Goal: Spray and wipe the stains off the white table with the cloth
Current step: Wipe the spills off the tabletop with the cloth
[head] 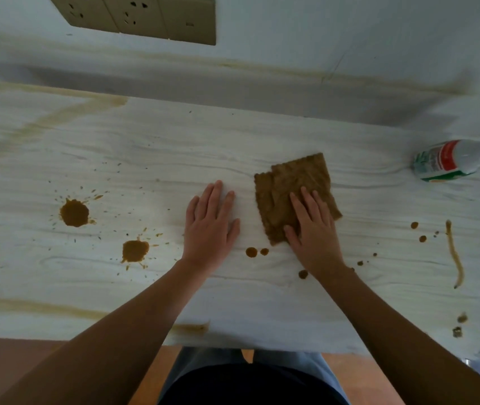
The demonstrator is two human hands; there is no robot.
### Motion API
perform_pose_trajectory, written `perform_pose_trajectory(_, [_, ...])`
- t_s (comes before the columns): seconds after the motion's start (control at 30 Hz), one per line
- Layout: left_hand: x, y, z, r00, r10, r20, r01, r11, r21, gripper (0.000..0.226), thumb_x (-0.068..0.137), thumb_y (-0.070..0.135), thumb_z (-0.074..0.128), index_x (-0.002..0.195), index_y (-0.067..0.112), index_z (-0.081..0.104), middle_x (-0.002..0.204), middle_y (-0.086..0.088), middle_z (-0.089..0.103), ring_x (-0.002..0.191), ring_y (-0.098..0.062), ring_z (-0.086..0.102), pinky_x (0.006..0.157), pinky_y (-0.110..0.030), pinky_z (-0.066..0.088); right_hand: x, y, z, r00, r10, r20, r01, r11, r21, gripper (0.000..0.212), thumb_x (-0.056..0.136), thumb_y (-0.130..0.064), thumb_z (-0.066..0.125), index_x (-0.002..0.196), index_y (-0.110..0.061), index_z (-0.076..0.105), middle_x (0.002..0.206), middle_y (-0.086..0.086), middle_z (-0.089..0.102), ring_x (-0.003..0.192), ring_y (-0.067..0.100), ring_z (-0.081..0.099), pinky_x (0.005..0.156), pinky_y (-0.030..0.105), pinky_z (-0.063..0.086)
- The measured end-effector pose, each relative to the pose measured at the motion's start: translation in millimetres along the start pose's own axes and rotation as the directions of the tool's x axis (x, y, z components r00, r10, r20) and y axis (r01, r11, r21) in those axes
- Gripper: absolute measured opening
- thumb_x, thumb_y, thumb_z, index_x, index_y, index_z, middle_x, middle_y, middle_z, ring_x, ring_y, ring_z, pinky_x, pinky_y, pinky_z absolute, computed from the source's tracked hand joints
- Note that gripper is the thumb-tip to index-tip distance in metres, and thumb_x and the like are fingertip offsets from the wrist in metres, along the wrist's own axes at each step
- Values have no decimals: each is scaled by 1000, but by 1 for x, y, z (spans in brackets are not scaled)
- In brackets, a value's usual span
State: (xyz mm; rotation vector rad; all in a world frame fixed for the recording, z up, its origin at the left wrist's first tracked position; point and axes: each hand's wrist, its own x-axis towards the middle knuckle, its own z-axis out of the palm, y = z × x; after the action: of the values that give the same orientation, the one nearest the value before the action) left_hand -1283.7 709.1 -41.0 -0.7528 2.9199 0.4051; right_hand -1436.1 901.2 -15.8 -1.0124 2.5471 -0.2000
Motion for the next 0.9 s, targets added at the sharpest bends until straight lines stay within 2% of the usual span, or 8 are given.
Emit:
perform_pose_trajectory(0.2, [1,-6,6,998,31,-50,-32,999,-16,60,103,46,37,156,17,32,167,-12,22,156,-26,17,124,-48,19,126,-20,-21,990,89,-112,-86,996,30,64,101,-34,45,159,-17,23,167,11,16,154,34,8,125,48,7])
perform_pose_trajectory(0.33, [-1,-6,9,998,32,-55,-32,999,-16,61,104,47,35,157,17,29,168,-11,19,157,-25,13,125,-48,17,149,-49,-14,986,95,-137,-95,995,1,62,101,-28,41,160,-17,21,168,10,13,154,34,5,126,48,3])
perform_pose_trajectory(0.5, [0,-1,-3,1000,9,3,-9,1000,-16,61,104,47,32,157,17,29,168,-11,18,156,-27,13,125,-48,17,72,-50,1,991,14,-133,-10,999,32,59,100,-24,45,156,-14,32,165,10,23,154,29,13,125,50,10])
perform_pose_trajectory(0.6, [1,-1,-11,998,21,54,-22,1000,15,62,104,48,31,157,16,31,168,-13,19,156,-29,14,124,-48,19,-2,-52,21,991,66,-115,-59,997,56,60,99,-24,49,156,-14,32,165,9,24,154,28,15,124,50,16])
perform_pose_trajectory(0.73, [-8,-9,-19,995,40,86,-41,999,3,60,102,48,37,151,15,40,165,-15,26,153,-31,22,121,-51,25,-84,-59,44,992,128,-10,-127,991,33,62,102,-37,34,159,-18,22,167,6,15,155,24,5,126,46,9])
perform_pose_trajectory(0.9, [-36,-19,-18,990,111,91,-112,994,-1,52,102,41,43,145,13,48,162,-16,32,151,-32,27,120,-48,29,-92,-53,43,998,50,35,-49,998,-33,60,101,-36,36,158,-20,25,165,8,21,153,26,10,124,47,14])
